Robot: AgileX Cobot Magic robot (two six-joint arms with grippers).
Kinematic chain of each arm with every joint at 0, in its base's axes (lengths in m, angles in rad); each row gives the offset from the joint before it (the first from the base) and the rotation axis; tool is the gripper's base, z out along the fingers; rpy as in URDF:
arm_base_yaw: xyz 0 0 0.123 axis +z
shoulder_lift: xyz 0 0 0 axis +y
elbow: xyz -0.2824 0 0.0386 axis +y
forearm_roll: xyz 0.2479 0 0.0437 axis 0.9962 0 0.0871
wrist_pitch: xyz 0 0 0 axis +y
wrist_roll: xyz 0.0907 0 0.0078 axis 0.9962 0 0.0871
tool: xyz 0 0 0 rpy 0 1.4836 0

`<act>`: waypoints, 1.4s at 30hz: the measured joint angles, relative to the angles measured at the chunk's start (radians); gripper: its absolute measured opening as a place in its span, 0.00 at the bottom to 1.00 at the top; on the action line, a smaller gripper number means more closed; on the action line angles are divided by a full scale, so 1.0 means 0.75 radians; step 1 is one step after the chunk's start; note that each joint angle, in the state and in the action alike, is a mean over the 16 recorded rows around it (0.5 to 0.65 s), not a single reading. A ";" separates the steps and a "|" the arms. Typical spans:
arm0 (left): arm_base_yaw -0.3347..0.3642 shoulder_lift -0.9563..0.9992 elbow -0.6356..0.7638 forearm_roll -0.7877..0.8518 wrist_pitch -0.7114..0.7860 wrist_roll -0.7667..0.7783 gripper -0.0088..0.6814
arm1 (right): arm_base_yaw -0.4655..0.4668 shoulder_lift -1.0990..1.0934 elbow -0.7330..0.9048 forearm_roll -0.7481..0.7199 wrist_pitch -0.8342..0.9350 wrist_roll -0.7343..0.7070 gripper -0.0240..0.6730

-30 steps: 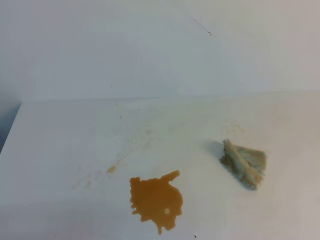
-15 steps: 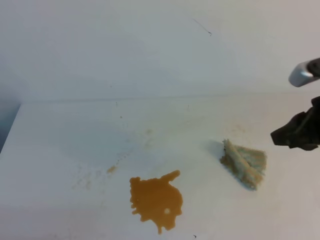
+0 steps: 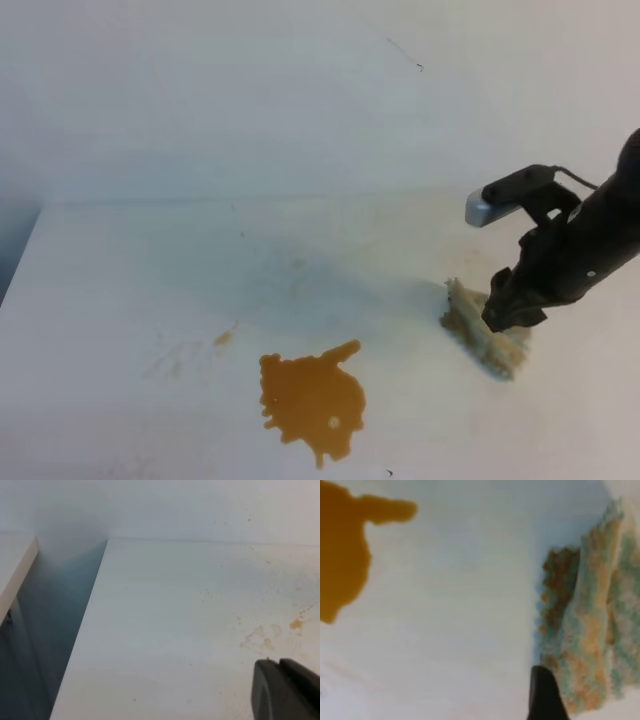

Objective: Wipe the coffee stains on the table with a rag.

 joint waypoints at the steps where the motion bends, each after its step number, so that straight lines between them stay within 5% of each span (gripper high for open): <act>1: 0.000 0.000 0.000 0.000 0.000 0.000 0.01 | 0.007 0.030 -0.010 -0.026 -0.003 0.016 0.59; 7: 0.000 0.000 0.000 0.000 0.000 0.000 0.01 | 0.034 0.184 -0.049 -0.139 -0.018 0.095 0.55; 23: 0.000 0.000 0.000 0.000 0.000 0.000 0.01 | 0.051 0.298 -0.143 0.006 0.110 -0.038 0.10; 32: 0.000 0.000 0.000 0.000 0.000 0.000 0.01 | 0.175 0.182 -0.189 0.212 0.198 -0.155 0.08; 42: 0.000 0.000 0.000 0.000 0.000 0.000 0.01 | 0.488 0.178 -0.193 0.333 0.150 -0.186 0.08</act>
